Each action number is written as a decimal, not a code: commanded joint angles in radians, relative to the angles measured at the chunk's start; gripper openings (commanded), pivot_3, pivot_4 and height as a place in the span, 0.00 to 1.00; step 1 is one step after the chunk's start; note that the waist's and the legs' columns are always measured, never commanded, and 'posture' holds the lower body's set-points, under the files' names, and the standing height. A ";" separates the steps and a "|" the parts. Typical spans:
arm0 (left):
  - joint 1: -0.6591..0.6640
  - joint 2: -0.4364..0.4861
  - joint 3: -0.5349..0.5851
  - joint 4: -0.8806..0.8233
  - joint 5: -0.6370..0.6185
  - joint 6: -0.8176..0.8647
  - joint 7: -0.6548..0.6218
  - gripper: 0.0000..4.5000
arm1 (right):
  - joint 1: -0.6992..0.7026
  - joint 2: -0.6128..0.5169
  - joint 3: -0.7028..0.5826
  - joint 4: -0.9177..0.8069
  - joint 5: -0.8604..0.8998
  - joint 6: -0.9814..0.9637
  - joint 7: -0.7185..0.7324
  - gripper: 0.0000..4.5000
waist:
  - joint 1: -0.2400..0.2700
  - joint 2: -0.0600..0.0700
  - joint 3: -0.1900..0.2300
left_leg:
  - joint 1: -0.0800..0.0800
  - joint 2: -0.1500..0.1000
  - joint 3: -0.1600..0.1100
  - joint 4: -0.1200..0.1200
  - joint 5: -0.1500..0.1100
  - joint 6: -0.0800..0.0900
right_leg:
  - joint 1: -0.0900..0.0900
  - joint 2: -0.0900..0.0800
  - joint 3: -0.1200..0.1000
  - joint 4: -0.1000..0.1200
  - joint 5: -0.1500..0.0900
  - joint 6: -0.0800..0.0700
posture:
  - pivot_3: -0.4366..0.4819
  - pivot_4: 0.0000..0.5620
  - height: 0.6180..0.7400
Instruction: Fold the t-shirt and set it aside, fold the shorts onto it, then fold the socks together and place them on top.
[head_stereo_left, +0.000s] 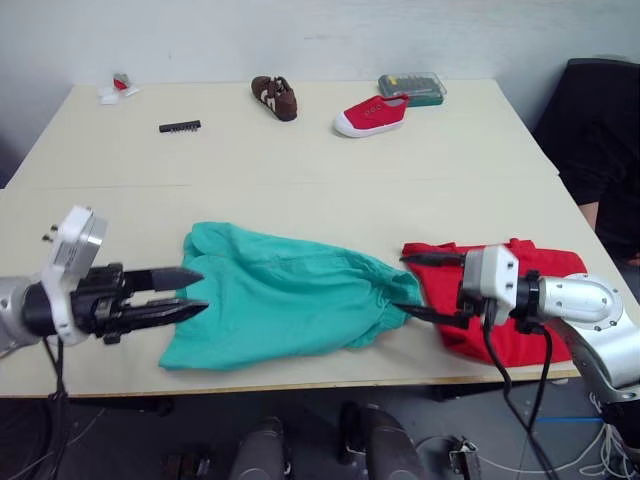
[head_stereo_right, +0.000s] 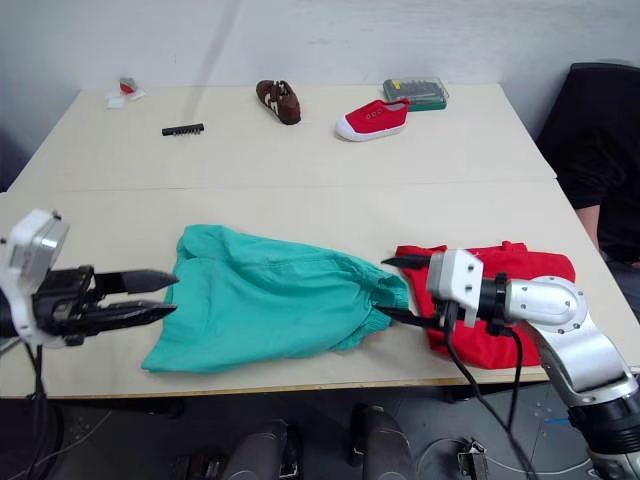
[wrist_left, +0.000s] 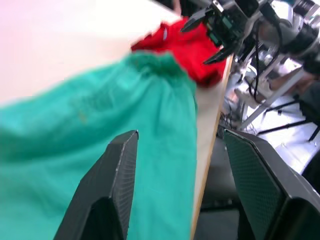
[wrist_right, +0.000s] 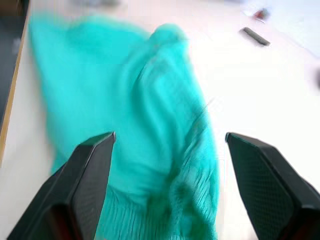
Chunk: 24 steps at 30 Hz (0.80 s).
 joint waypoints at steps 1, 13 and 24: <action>-0.026 -0.025 -0.191 0.051 0.223 -0.181 0.018 0.36 | -0.048 0.069 0.016 -0.087 0.091 0.165 -0.106 0.67 | -0.002 0.000 0.000 | 0.000 0.000 0.000 -0.001 0.000 0.000 | 0.000 0.000 0.000 0.000 0.000 0.000 | 0.48 0.27 1.00; -0.175 -0.277 -0.485 0.276 0.527 -0.408 0.114 0.00 | -0.149 0.245 0.390 0.081 -0.364 0.257 -0.245 0.00 | 0.002 -0.001 -0.001 | -0.005 -0.001 0.002 -0.001 0.000 0.002 | -0.004 0.000 -0.001 0.000 0.000 0.000 | 0.48 0.27 1.00; -0.178 -0.356 -0.493 0.364 0.598 -0.468 0.138 0.00 | -0.086 0.202 0.268 0.193 -0.496 0.119 -0.224 0.00 | 0.005 -0.002 -0.001 | -0.004 -0.002 0.002 0.000 0.001 0.004 | -0.002 -0.001 -0.001 -0.002 0.001 0.002 | 0.48 0.27 1.00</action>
